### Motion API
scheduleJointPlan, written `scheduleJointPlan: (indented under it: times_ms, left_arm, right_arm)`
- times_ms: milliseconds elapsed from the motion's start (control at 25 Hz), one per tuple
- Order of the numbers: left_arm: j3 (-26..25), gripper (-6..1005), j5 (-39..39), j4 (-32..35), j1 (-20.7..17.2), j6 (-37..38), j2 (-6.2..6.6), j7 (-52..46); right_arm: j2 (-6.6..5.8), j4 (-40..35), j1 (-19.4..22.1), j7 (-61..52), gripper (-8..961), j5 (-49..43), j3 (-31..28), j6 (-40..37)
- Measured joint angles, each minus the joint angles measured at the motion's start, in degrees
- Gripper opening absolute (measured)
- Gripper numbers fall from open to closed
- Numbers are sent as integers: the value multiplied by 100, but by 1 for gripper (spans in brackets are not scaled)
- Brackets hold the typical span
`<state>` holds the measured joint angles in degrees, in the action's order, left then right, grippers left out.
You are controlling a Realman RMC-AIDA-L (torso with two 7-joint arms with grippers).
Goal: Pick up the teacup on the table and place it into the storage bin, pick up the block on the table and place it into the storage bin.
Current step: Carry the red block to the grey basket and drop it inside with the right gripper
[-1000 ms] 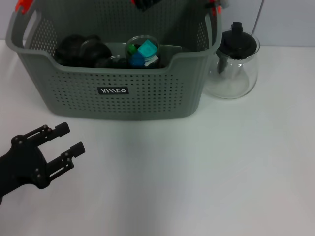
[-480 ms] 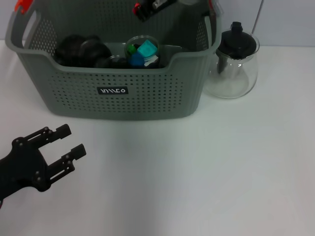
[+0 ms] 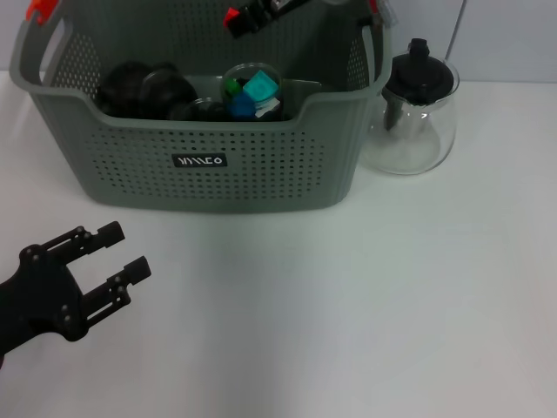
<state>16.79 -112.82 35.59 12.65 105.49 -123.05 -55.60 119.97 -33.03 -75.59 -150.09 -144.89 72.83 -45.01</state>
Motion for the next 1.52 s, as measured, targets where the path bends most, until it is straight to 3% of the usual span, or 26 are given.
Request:
scheduleJointPlan:
  times_ms: [80,280,680,1040,1360,1520]
  left_arm:
    - [-1,586,2,0,0,0,0,4]
    - [0,586,5,0,0,-1,0,6]
    - [0,586,-10,0,-3,29,0,6]
    - [9,586,-13,5,-18,135,0,2]
    - [5,586,-12,34,4,288,5,-28]
    - [6,586,-14,35,16,309,21,-40]
  right_arm:
    - [1,-204,123,-3,606,41,-9,-51]
    - [5,-599,385,-3,608,174,-14,-270]
    - [-17,-625,411,-188,609,171,-23,-535]
    - [-387,-684,94,-970,610,71,-147,-1600]
    - [-410,-776,-163,-987,610,-550,-920,-2334]
    - [-478,-859,-184,-987,611,-627,-1169,-2647]
